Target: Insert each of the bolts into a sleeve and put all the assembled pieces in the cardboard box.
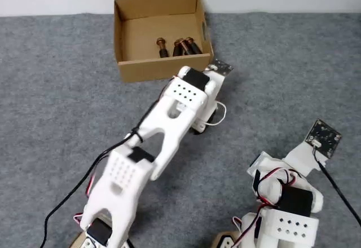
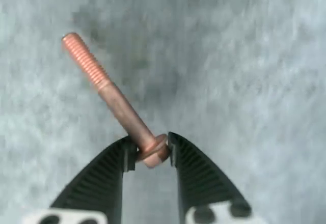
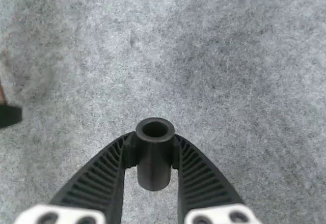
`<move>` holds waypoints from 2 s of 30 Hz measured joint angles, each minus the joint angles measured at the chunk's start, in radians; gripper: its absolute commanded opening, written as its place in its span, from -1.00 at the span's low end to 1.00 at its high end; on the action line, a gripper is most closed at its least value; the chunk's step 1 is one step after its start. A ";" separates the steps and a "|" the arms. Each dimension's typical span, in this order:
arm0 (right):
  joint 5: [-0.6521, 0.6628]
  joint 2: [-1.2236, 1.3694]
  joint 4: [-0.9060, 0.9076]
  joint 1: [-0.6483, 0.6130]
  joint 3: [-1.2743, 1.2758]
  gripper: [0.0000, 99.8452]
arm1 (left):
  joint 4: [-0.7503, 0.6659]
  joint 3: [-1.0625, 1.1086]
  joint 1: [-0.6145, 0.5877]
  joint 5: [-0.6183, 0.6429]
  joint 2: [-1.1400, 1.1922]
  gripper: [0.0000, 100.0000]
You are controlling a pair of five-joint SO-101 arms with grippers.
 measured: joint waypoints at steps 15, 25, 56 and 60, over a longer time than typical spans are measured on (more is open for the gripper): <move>0.000 0.000 0.000 0.000 0.000 -0.98 | -0.023 0.336 -0.140 0.680 -0.439 -0.99; 0.000 0.000 0.000 0.000 0.000 -0.98 | -0.180 0.477 -0.153 1.316 -0.439 -0.89; 0.000 0.000 0.000 0.000 0.000 -0.98 | -0.269 0.480 -0.354 -0.473 -0.454 -0.44; 0.000 0.000 0.000 0.000 0.000 -0.98 | -0.336 0.471 -0.350 -0.652 -0.374 -0.49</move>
